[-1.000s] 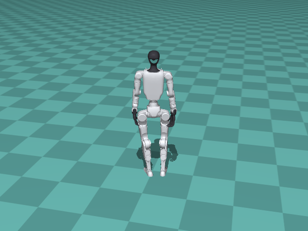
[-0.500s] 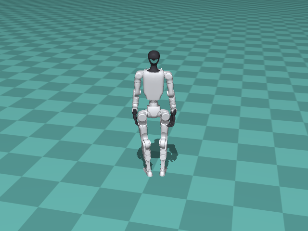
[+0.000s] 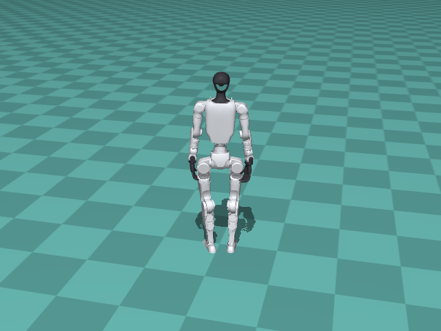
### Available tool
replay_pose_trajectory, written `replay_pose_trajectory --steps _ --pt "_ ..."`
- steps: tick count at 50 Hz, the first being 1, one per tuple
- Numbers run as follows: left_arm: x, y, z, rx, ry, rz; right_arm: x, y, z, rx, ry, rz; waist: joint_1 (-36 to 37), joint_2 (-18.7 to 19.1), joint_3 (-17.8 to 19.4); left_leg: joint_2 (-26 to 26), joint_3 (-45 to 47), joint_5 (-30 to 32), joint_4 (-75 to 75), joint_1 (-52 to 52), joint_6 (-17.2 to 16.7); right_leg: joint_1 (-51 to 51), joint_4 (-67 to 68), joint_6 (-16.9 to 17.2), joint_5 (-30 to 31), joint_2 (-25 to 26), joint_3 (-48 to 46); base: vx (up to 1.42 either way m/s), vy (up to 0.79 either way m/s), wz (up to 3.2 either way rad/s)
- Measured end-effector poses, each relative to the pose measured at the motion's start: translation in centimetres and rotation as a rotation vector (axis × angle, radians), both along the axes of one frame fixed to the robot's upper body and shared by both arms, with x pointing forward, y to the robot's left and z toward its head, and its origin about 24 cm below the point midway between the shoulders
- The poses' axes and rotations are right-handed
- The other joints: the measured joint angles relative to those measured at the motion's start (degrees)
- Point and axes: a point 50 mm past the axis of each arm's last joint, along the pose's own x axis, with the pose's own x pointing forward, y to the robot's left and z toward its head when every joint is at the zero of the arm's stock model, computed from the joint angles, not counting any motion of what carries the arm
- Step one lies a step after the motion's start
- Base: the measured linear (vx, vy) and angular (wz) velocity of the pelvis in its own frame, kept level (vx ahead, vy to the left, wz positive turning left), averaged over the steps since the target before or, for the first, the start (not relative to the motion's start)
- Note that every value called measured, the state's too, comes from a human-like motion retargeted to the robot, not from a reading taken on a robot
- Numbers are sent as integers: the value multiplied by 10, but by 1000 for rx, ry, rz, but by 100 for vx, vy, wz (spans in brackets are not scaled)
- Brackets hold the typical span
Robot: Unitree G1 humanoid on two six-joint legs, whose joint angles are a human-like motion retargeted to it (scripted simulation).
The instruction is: In place motions
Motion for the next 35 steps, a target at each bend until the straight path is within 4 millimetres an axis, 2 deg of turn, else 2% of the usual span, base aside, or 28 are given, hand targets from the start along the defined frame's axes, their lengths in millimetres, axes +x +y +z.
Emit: replay_pose_trajectory --steps 17,26,35 --pt "-7 -10 -1 -20 17 9 -2 -3 1 -9 10 1 -10 0 -1 -1 1 -2 8 1 -3 0 -5 -5 7 1 -4 0 0 3" --pt "5 -2 -1 -3 -26 -7 -2 -6 1 -20 14 13 1 0 1 2 -1 -2 16 -12 -5 -4 -9 -11 14 0 -17 -2 1 5" --pt "25 4 0 14 -79 -34 3 -14 2 -37 0 11 13 -9 17 -14 -40 25 38 -59 -1 -8 -20 -27 18 -16 -79 -14 4 69"
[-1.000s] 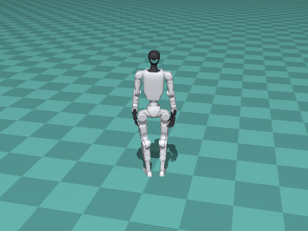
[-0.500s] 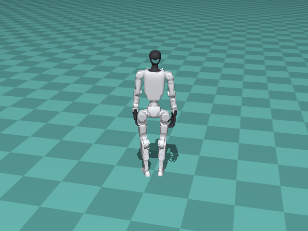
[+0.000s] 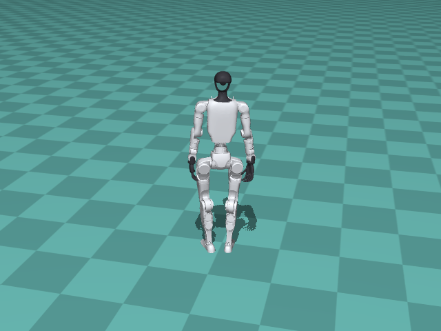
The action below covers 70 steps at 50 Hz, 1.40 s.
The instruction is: In place motions
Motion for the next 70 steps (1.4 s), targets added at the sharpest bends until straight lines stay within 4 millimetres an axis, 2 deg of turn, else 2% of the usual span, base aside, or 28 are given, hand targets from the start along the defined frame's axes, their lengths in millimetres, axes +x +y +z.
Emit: replay_pose_trajectory --steps 4,10,15,18,20,25,35,42,45,47,52,56,60,62,63,64,67,70 --pt "10 -2 0 -4 -30 13 -1 -6 1 -20 3 -1 8 -4 11 -3 16 -5 0 -12 5 3 -5 -3 -4 -10 -39 -18 4 129" --pt "15 -1 0 -4 -58 25 -5 -12 2 -42 5 -13 -11 -7 8 43 273 -31 -2 21 -2 5 -9 7 -19 -35 -137 -16 0 191" --pt "16 5 1 13 -56 12 -10 -9 2 -40 0 -45 -33 -6 -4 60 372 -22 6 33 -2 15 -10 25 -33 -56 -245 -9 -7 217" --pt "16 7 1 18 -54 14 -13 -7 1 -35 -3 -65 -27 4 -11 68 364 15 -2 29 -25 23 -5 37 -42 -53 -305 -3 -7 166" --pt "13 6 1 18 -48 22 -14 -6 1 -34 -3 -72 -17 12 -13 66 329 13 -20 24 -40 29 2 44 -48 -49 -334 0 -7 122" --pt "4 2 0 4 -22 54 -7 -4 0 -31 -30 -57 -8 26 -19 50 276 14 -57 11 -16 39 22 58 -56 -51 -390 1 -8 90" --pt "-14 0 0 6 29 102 8 5 -2 12 -79 -13 41 -2 -24 19 236 -4 -61 20 -3 69 32 73 -60 -72 -434 5 -8 35" --pt "-19 -4 0 -5 48 97 9 3 -2 7 -91 -23 43 8 -26 17 188 -22 -58 30 4 95 64 74 -44 -76 -456 10 -7 49" --pt "-16 -4 0 -6 42 76 4 3 -2 3 -84 -47 33 29 -23 32 149 -26 -55 32 7 99 104 40 -23 -75 -436 8 -8 96" --pt "-11 -4 0 -5 33 66 1 3 -2 -2 -79 -57 20 45 -19 43 117 -25 -51 29 9 83 146 16 -25 -74 -377 5 -9 122" --pt "5 5 1 15 -8 39 -9 7 -2 3 -55 -83 -27 55 -4 40 25 -11 -49 22 19 -16 250 50 -51 -42 -129 -2 -13 157" --pt "17 13 3 33 -42 17 -14 11 -2 14 -36 -70 -57 51 10 30 -37 -1 -46 18 24 -57 237 61 -51 1 -24 -3 -12 142" --pt "24 16 4 44 -56 3 -20 13 -2 13 -18 -54 -73 31 19 7 -63 11 -49 26 24 -68 170 72 -51 30 65 -1 -8 121" --pt "26 16 4 41 -60 6 -22 13 -2 13 -9 -53 -72 17 24 -8 -67 13 -52 36 24 -63 131 69 -36 32 96 2 -4 85" --pt "26 16 4 40 -61 8 -23 14 -2 13 -5 -53 -69 10 26 -14 -69 14 -54 42 24 -57 114 49 -12 32 100 5 -2 45" --pt "26 16 4 39 -62 9 -23 14 -2 14 -3 -53 -60 4 26 -18 -66 15 -55 45 24 -50 107 43 -12 30 102 5 -1 12" --pt "23 13 3 34 -53 13 -20 15 -2 16 -1 -55 -40 -8 23 -28 -66 17 -55 47 26 -33 96 39 -20 18 59 4 3 20" --pt "16 7 2 22 -39 39 -11 15 -3 20 -32 -41 -26 -10 27 -29 -62 16 -53 52 26 -25 86 43 -16 18 73 0 0 0"
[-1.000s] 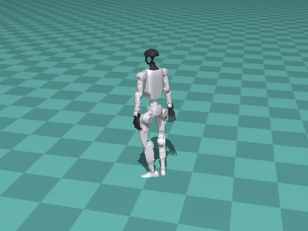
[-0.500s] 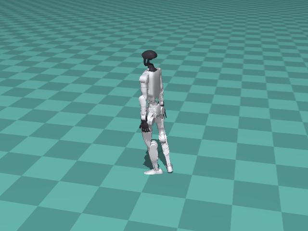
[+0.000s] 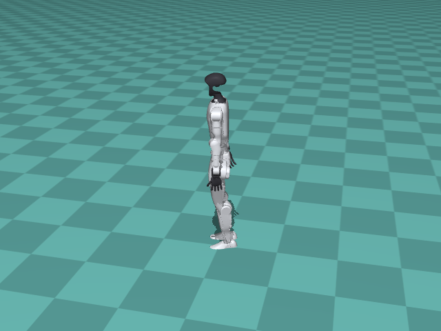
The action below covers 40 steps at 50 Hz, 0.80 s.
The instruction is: In place motions
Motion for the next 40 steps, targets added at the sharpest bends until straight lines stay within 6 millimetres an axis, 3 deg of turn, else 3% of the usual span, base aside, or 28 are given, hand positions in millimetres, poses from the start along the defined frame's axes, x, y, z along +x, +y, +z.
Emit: replay_pose_trajectory --steps 7,14,18,20,23,28,35,40 --pt "-24 -4 -1 -14 66 17 30 9 -2 39 -108 42 -13 -2 -3 -2 7 -6 11 -4 -2 -1 -12 1 3 1 17 -1 0 -5" --pt "-30 -6 -1 -15 79 61 51 17 -1 86 -164 89 24 -32 -6 -26 -21 1 56 -34 -24 -32 -4 5 17 -14 85 -6 5 -105" --pt "-27 -10 -2 -22 68 64 54 16 -1 89 -178 127 23 -26 4 -24 -55 -8 48 -23 -18 -35 -3 9 29 -8 105 -5 -2 -118" --pt "-26 -11 -2 -27 65 54 52 14 -1 82 -175 140 46 -26 8 -6 32 -18 49 -33 9 -43 2 13 38 5 155 -3 -6 -166" --pt "-21 -8 -1 -22 57 18 46 10 -1 68 -159 110 -35 8 3 10 -12 -25 18 -10 5 -60 9 18 44 19 118 -11 -11 30" --pt "-4 7 1 18 14 -22 35 5 -1 51 -110 23 -57 14 13 31 40 -23 -5 -6 6 -82 22 18 31 29 120 -19 -9 -92" --pt "0 21 3 54 -2 0 19 -9 1 -11 -55 -11 -32 16 4 55 157 -38 -17 -2 1 -65 40 23 -14 -41 -119 -11 1 -179" --pt "-9 22 3 57 18 2 17 -16 2 -37 -37 -24 -11 24 -4 76 263 -51 -23 12 -12 -36 54 28 -11 -71 -223 -5 10 -192"
